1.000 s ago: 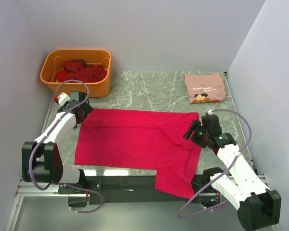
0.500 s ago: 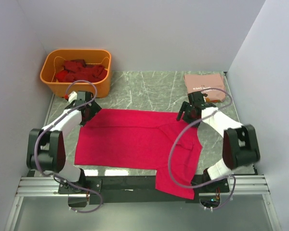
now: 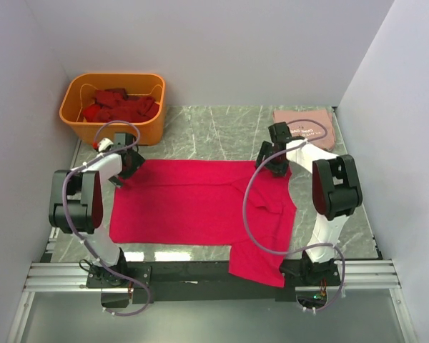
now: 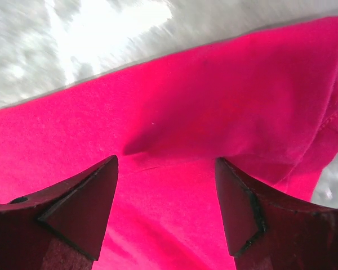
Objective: Fold and stack the t-shirts
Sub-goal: Fold the tshirt
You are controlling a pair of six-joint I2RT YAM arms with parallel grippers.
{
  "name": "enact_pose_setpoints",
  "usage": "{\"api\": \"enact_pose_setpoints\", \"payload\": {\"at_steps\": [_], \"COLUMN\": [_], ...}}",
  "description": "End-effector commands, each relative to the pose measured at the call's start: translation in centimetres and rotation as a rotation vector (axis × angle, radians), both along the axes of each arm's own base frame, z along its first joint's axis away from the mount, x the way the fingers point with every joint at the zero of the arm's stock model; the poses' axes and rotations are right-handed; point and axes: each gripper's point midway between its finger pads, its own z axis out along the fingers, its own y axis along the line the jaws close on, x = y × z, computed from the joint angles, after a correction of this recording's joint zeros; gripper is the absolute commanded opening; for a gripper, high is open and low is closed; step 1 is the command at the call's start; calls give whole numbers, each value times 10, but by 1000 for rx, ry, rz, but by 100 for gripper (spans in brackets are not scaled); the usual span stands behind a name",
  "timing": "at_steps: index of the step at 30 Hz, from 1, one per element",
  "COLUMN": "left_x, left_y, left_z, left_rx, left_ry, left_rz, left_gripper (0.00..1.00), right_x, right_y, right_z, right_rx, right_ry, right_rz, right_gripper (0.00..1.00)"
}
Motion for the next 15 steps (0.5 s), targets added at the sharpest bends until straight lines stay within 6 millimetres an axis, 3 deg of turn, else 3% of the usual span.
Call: {"api": "enact_pose_setpoints", "payload": {"at_steps": [1, 7, 8, 11, 15], "left_x": [14, 32, 33, 42, 47], "left_y": [20, 20, 19, 23, 35], "left_z": [0, -7, -8, -4, 5], "left_rx": [44, 38, 35, 41, 48], "left_ry": [3, 15, 15, 10, -2], "left_rz": [44, 60, 62, 81, 113], "left_gripper": [99, 99, 99, 99, 99], "right_x": [22, 59, 63, 90, 104], "right_y": [12, 18, 19, 23, 27], "right_z": [3, 4, -3, 8, 15], "right_rx": [9, -10, -13, -20, -21], "right_ry": [-35, -53, -41, -80, -93], "right_rz": [59, 98, 104, 121, 126], "right_gripper": [76, 75, 75, 75, 75]}}
